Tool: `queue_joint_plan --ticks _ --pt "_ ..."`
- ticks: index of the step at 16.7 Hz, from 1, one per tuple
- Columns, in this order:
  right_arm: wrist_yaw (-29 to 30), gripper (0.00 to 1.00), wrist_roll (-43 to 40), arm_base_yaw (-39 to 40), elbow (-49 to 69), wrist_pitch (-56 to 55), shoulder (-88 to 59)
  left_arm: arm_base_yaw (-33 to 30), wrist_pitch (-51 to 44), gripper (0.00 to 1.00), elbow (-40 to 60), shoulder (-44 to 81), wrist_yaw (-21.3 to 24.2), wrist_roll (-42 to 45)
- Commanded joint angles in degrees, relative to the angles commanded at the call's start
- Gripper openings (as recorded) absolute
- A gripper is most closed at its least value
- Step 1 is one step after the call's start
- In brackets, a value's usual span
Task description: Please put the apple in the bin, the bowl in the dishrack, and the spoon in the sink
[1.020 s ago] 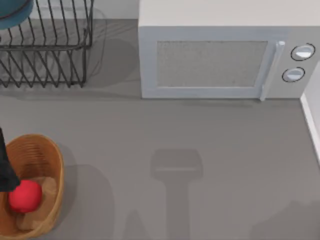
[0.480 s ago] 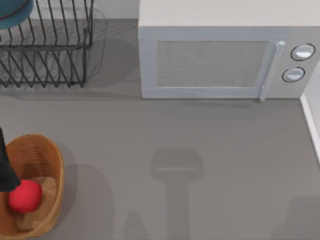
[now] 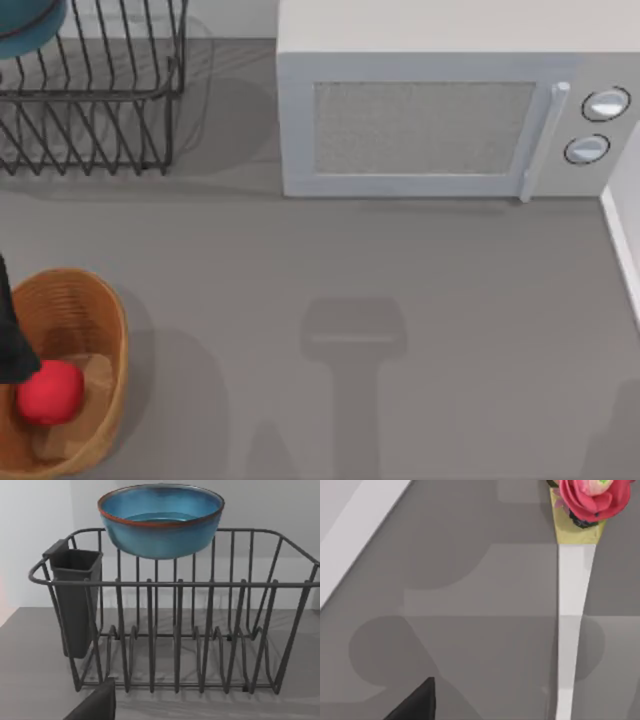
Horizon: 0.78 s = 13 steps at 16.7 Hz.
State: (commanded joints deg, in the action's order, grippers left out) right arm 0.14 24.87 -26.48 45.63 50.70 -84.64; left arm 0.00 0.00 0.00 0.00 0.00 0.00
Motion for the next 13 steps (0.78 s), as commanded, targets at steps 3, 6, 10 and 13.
queue_joint_plan --ticks 3,6,10,13 --pt "0.0 1.0 0.1 0.0 -4.8 -9.7 -4.4 0.0 0.0 1.0 0.0 0.0 0.0 0.0" --pt "0.0 1.0 0.2 0.0 -8.4 -16.2 -7.7 0.0 0.0 1.0 0.0 0.0 0.0 0.0" --pt "0.0 1.0 0.2 0.0 -9.1 -17.4 -8.3 0.0 0.0 1.0 0.0 0.0 0.0 0.0" --pt "0.0 0.85 0.2 0.0 -9.1 -17.4 -8.3 0.0 0.0 1.0 0.0 0.0 0.0 0.0"
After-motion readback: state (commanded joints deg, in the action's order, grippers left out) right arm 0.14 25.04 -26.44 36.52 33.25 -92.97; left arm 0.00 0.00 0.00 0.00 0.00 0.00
